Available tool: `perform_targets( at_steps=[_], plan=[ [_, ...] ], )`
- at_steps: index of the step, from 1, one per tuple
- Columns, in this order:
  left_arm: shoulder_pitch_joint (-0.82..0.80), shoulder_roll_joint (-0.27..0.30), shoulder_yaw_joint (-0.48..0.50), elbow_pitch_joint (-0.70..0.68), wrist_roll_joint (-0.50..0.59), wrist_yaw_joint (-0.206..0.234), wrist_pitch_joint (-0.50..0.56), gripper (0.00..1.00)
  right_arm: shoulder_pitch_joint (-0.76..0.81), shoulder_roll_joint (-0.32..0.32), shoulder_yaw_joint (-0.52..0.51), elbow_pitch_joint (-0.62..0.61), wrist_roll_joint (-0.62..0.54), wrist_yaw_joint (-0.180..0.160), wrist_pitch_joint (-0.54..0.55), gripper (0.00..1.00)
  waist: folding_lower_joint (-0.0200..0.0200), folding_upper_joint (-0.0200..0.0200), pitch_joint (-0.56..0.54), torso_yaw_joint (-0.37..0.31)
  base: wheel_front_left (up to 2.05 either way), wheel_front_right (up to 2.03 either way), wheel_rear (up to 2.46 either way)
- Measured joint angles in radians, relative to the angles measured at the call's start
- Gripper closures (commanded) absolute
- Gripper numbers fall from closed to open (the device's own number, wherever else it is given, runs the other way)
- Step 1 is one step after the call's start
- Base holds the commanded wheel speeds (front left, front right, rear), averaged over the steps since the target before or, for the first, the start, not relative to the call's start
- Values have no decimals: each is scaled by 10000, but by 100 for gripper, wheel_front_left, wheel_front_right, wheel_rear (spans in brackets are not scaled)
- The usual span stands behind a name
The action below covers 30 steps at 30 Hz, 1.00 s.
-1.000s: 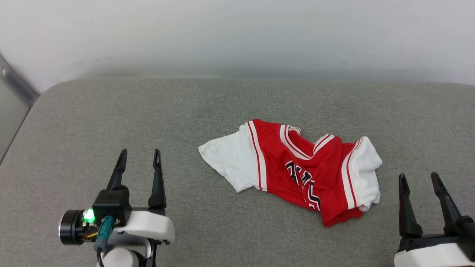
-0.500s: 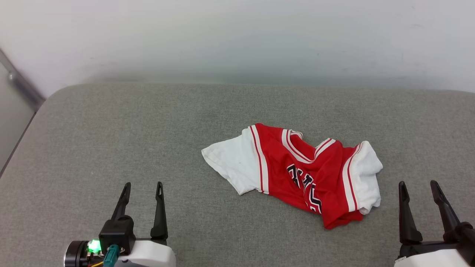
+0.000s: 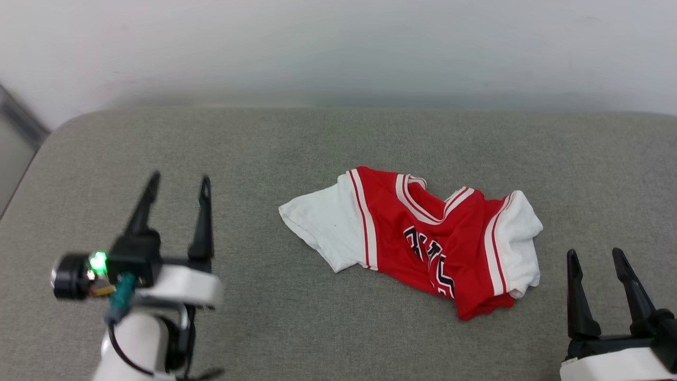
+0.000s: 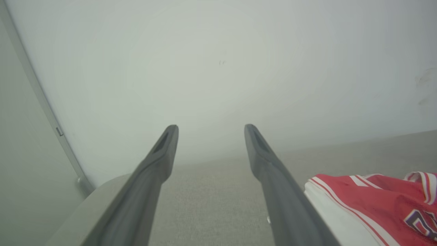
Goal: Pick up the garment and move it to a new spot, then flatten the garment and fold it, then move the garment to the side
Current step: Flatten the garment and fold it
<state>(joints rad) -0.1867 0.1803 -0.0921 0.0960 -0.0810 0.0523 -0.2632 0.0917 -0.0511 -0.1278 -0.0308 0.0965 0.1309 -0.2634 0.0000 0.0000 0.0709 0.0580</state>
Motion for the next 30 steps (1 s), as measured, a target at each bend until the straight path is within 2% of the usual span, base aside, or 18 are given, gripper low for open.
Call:
perform_targets(
  at_steps=[9, 13, 19, 25, 30],
  plan=[
    [-3246, 965, 146, 1116, 2, -1187, 12, 0, -531, -2, -21, -100, -6, 0, 0, 0, 1, 0, 786, -310, 0, 0, 0],
    [-4740, 1319, -303, 1705, -119, -1584, 706, 0, -744, -2, -31, -169, -6, 0, -2, 0, 1, 0, 1208, -444, 0, 0, 0],
    [-6375, 1822, -1799, 2560, -909, -1795, 2951, 0, -1115, 0, -44, -228, -2, 0, 0, 0, 2, 0, 1833, -635, 0, 0, 0],
    [-7356, 2571, -4215, 3003, -3475, -1812, 6289, 0, -1353, -2, -12, -259, 10, 0, 0, 0, 2, 0, 2328, -873, 0, 0, 0],
    [-7981, 3177, -5597, 3269, -5288, -1812, 8527, 0, -1554, 0, 46, -276, 15, 0, -2, 0, 2, 0, 2665, -1068, 0, 0, 0]
  ],
)
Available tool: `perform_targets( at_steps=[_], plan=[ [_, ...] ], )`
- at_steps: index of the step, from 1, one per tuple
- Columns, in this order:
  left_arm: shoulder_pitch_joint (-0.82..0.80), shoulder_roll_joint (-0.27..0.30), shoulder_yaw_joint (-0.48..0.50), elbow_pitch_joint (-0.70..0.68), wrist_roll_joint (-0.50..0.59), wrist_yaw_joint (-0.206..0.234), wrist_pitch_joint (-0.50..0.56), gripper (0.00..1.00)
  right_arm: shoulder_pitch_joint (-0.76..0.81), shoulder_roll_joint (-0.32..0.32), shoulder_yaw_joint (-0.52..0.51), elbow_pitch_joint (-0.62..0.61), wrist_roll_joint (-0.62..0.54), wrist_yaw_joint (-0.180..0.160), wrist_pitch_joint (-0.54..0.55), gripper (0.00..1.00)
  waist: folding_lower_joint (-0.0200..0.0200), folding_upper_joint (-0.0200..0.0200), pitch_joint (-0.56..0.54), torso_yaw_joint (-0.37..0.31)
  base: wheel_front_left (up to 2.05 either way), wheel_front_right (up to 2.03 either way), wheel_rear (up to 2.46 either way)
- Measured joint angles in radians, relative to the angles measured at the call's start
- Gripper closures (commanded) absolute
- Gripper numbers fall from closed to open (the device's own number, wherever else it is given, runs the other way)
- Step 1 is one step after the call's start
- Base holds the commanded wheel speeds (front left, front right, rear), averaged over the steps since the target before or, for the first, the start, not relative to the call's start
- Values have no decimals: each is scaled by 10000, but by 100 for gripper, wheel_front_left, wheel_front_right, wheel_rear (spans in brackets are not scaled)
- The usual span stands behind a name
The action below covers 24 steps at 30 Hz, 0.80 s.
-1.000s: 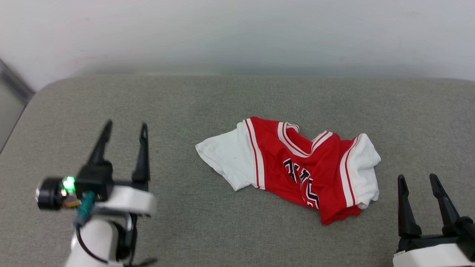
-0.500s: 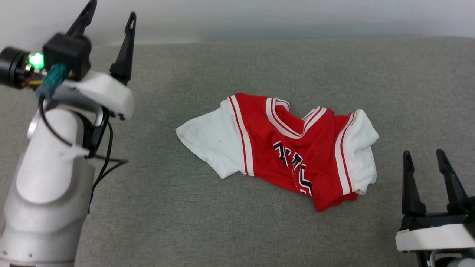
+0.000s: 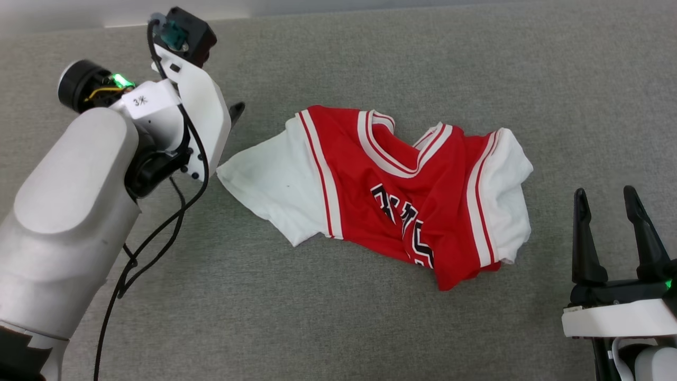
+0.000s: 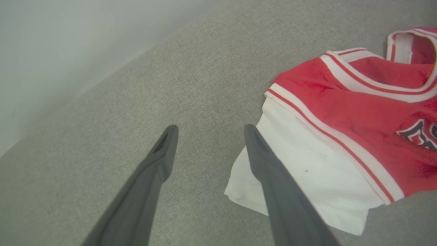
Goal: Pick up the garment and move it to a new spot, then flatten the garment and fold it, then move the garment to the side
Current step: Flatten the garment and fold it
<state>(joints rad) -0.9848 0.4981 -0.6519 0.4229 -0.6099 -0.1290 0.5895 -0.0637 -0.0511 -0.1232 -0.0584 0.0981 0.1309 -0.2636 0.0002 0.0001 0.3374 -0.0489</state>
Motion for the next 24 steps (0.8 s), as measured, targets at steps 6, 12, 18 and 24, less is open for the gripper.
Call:
perform_targets(
  at_steps=[6, 12, 18, 24],
  plan=[
    [-269, 408, -1223, 370, -1618, 0, 2203, 0, -183, 0, 48, -17, 36, 0, 0, 0, 0, 0, 333, -264, 0, 0, 0],
    [-325, 708, -2251, 675, -2328, 0, 3095, 0, -214, 0, 77, -8, 144, 0, 2, 0, 0, 0, 543, -505, 0, 0, 0],
    [-332, 848, -2970, 825, -2763, 12, 2932, 100, -221, 0, 48, 52, 188, 0, 2, 0, -1, 0, 508, -529, 0, 0, 0],
    [-334, 917, -3421, 853, -3074, -2, 2301, 100, -180, 0, 0, 138, 178, 0, 2, 0, -1, 0, 168, -319, 0, 0, 0]
  ],
)
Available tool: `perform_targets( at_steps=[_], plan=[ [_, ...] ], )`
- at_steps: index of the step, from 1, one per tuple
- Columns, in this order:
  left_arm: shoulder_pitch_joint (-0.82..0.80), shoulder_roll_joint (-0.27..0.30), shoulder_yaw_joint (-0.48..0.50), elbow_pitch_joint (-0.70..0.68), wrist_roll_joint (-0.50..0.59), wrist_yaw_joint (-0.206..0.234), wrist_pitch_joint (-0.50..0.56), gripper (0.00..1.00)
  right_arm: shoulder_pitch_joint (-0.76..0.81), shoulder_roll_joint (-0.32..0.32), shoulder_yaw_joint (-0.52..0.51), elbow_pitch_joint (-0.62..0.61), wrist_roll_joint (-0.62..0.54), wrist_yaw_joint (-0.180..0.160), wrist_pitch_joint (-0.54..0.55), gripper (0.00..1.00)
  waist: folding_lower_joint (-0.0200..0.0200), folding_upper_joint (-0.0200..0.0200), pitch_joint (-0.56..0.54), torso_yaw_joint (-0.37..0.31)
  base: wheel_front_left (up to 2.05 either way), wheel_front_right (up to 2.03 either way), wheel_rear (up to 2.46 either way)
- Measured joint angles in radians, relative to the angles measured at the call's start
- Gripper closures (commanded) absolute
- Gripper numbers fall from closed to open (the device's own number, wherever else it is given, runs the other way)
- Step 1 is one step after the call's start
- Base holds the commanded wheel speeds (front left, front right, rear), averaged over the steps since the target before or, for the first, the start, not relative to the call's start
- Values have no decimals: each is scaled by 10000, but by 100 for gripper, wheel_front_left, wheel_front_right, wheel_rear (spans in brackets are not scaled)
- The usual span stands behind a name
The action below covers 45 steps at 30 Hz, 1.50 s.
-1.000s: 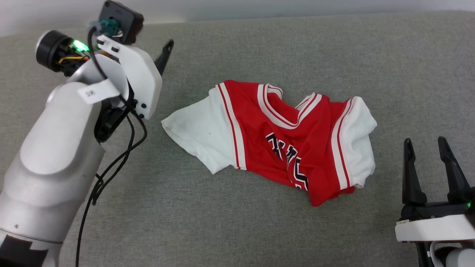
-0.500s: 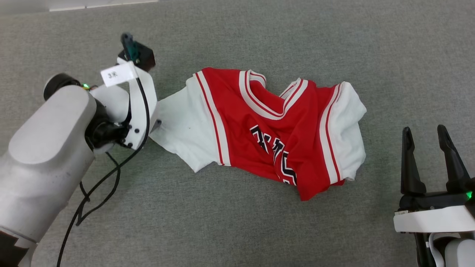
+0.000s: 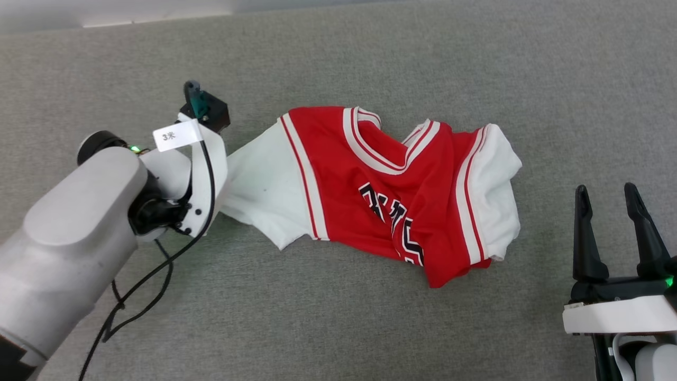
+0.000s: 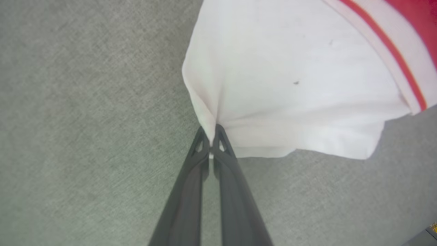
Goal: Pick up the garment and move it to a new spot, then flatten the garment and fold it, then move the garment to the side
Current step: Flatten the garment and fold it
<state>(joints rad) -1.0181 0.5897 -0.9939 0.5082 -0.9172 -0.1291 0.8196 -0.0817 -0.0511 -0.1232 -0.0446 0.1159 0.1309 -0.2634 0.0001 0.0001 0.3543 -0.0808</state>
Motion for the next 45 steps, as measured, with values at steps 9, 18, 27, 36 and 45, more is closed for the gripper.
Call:
perform_targets(
  at_steps=[9, 18, 27, 36, 45],
  plan=[
    [663, 1012, -155, 190, -476, 0, -506, 100, 312, 2, -102, 105, -44, 0, 0, 0, -1, 0, -602, 465, 0, 0, 0],
    [1436, 991, 525, 111, 140, 546, -4397, 0, 324, 2, -303, 67, -307, 0, 0, 0, -1, 0, -1130, 599, 0, 0, 0],
    [2843, 949, 1630, -809, 1091, 2520, -9586, 0, -957, -59, -660, -719, -1601, 0, -2, 0, -3, 0, -1713, 823, 0, 0, 0],
    [5048, 520, 3312, -2690, 1873, 4552, -10797, 0, -2681, -2449, 790, 153, -1413, 2, 0, 0, -3, 0, -1993, 1114, 0, 0, 0],
    [7837, -782, 5883, -4932, 4151, 5248, -10826, 0, -4151, -5315, 4034, 1384, 1039, 2, 2955, 0, -2, 0, -2008, 1260, 0, 0, 0]
  ],
)
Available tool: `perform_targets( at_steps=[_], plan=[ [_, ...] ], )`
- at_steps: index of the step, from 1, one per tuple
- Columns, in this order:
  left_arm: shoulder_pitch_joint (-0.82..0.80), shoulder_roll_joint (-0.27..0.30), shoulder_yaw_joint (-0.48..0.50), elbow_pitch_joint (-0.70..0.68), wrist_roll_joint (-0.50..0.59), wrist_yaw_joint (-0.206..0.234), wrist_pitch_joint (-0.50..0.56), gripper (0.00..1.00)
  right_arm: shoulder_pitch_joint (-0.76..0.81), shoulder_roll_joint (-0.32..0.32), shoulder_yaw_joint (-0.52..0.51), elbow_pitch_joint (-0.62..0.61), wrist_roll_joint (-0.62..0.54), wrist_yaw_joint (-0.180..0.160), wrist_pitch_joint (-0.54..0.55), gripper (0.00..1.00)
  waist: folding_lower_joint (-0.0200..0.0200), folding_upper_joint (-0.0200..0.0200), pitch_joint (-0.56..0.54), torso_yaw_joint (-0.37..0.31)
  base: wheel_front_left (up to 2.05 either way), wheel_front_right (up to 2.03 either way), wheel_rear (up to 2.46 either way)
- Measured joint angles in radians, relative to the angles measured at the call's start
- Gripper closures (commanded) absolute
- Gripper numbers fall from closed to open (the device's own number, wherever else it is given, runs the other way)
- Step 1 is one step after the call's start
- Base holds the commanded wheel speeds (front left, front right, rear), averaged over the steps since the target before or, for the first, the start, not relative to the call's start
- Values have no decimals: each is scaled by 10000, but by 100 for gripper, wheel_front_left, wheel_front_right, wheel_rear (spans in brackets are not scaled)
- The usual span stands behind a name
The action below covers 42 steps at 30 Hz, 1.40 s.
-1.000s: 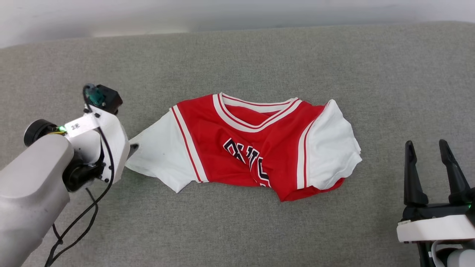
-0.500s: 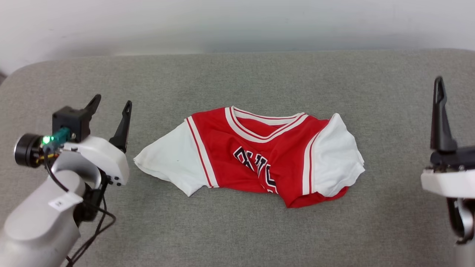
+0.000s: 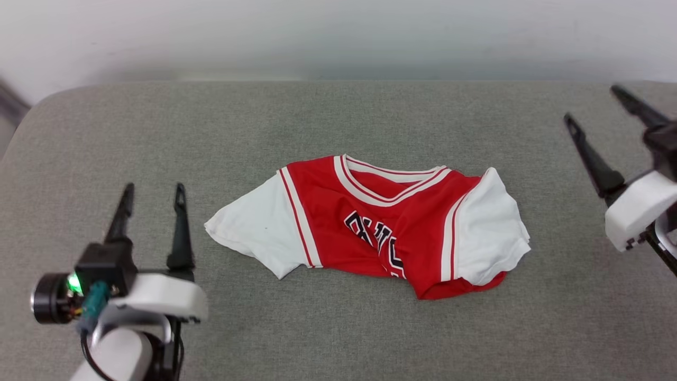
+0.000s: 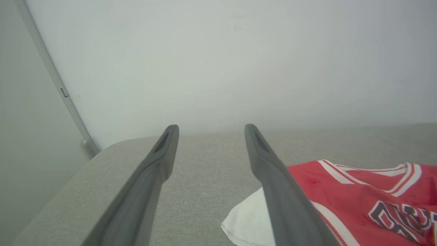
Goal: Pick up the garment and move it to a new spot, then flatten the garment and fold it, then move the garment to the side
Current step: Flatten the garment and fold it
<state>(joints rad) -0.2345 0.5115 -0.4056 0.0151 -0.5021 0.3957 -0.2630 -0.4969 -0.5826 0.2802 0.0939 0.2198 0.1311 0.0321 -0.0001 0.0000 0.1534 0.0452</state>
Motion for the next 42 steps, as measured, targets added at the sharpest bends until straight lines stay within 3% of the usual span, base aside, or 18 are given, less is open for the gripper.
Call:
perform_targets(
  at_steps=[7, 10, 14, 20, 25, 31, 32, 33, 34, 39, 42],
  plan=[
    [1003, -1141, 1030, -453, 1068, -568, -2, 0, -1045, -2226, 2982, -573, 2876, 0, 4017, 0, -1, 0, 302, 163, 0, 0, 0],
    [1073, -1553, 1386, -506, 1463, -886, 0, 0, -1508, -2610, 3873, -786, 4136, 0, 5534, 0, 0, 0, 549, 244, 0, 0, 0],
    [1052, -2161, 1862, -594, 1921, -1279, -2, 0, -2341, -2959, 4715, -736, 4844, -2, 6732, 0, 0, 0, 932, 390, 0, 0, 0],
    [742, -2964, 2272, -564, 2546, -1975, 0, 0, -3197, -2778, 5651, 259, 5271, -2, 7210, 0, 2, 0, 1606, 701, 0, 0, 0],
    [523, -3467, 2650, -546, 2961, -2441, 0, 0, -3443, -2441, 6301, 1356, 5641, -2, 6890, 0, 2, 0, 2186, 982, 0, 0, 0],
    [458, -3885, 3080, -518, 3384, -2813, -2, 0, -3715, -2621, 7250, 1726, 6169, -44, 6619, 0, 1, 0, 2511, 1168, 0, 0, 0],
    [464, -3929, 3149, -497, 3434, -2842, -2, 0, -3800, -2627, 7402, 1755, 6209, -56, 6516, 53, 1, 0, 2494, 1136, 0, 0, 0],
    [476, -3965, 3193, -472, 3498, -2901, 0, 0, -3859, -2625, 7555, 1776, 6218, -65, 6345, 53, 1, 0, 2462, 1098, 0, 0, 0],
    [486, -3996, 3233, -443, 3534, -2943, 0, 0, -3888, -2619, 7680, 1797, 6249, -65, 6157, 100, 1, 0, 2424, 1056, 0, 0, 0],
    [538, -4180, 3457, -320, 3710, -3172, 0, 0, -3929, -2642, 7969, 1841, 6698, -2, 5198, 100, 1, 0, 2120, 855, 0, 0, 0],
    [592, -4238, 3614, -238, 3766, -3336, -2, 0, -4064, -2974, 7871, 1684, 6767, 0, 4541, 100, 2, 0, 1943, 721, 0, 0, 0]
  ],
)
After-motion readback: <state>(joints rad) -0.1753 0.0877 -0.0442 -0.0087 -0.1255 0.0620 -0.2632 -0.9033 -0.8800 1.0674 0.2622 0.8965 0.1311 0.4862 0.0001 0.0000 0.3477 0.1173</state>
